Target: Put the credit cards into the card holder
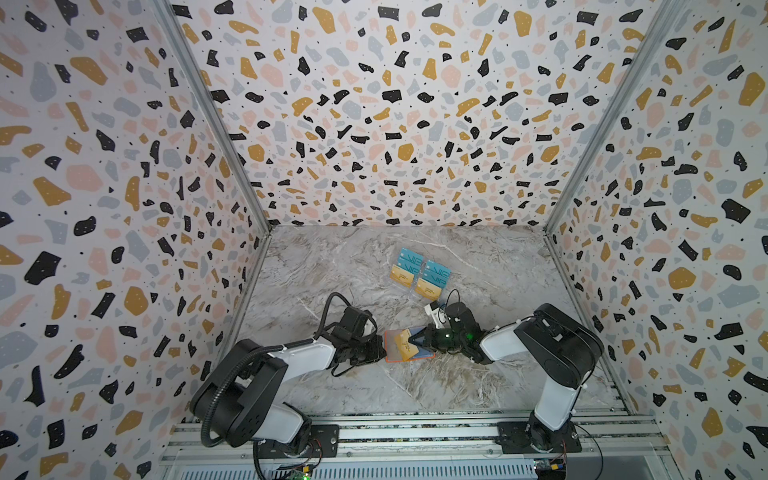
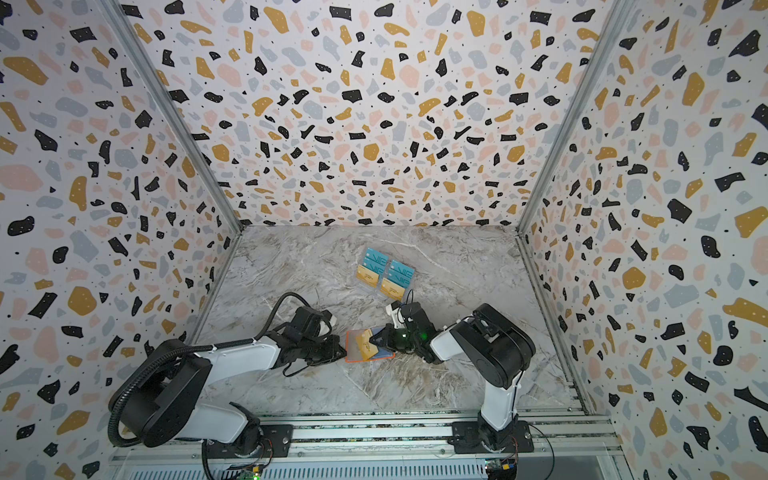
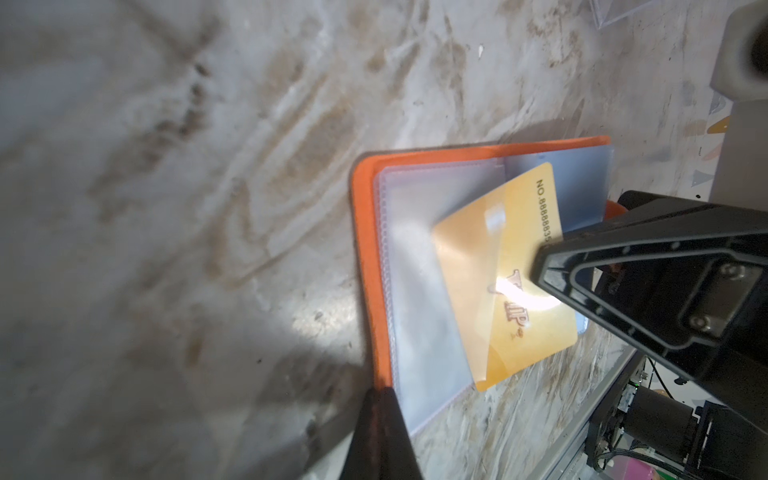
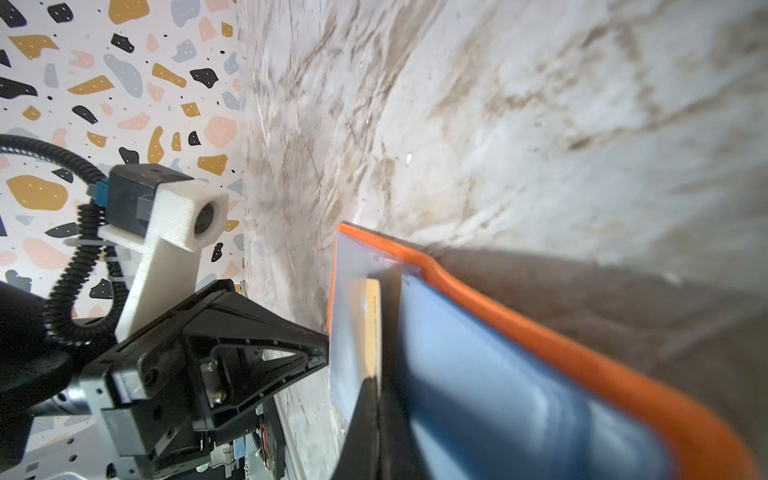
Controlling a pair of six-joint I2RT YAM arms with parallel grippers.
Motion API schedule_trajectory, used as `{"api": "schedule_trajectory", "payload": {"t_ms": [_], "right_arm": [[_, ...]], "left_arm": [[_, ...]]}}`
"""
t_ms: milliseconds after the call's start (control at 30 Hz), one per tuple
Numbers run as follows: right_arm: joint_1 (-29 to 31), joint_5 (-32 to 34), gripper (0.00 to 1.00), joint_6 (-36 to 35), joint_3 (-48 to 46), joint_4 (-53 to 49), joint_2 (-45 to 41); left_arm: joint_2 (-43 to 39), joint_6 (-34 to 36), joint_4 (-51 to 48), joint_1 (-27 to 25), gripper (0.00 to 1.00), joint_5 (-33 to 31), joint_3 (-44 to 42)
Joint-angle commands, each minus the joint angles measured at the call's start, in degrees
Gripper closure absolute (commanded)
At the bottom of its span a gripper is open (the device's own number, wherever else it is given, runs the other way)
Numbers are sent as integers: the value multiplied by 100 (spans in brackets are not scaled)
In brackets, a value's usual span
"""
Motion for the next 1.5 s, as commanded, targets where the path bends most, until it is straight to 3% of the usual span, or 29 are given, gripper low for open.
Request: {"api": "schedule_trajectory", "payload": {"t_ms": [0,733,933,1100,1233,1333,1467], "right_arm": [[12,334,100,66,-108,-86,19],[273,838,100,621,-414,1013,278],[484,823,100,567,-179,766,368],[607,925,71,70,5,-237,146],[635,1069,56,-450,164,-1182,-201],[637,1095,52,-845,398,-1814,-312],[648,1085,51,-1224,720,-2433,-296]], "left_arm": [[81,8,-159,-44,98,-59,-50],[130,25,-177,-44,98,-8,-19],[117,-35,-95,-44,98,76,-21],[159,-96,12,-44,98,250,-3],[178,40,-194,-35,92,188,163],[203,116,-311,4,84,105,314],[262,147,-343,62,83,50,500]]}}
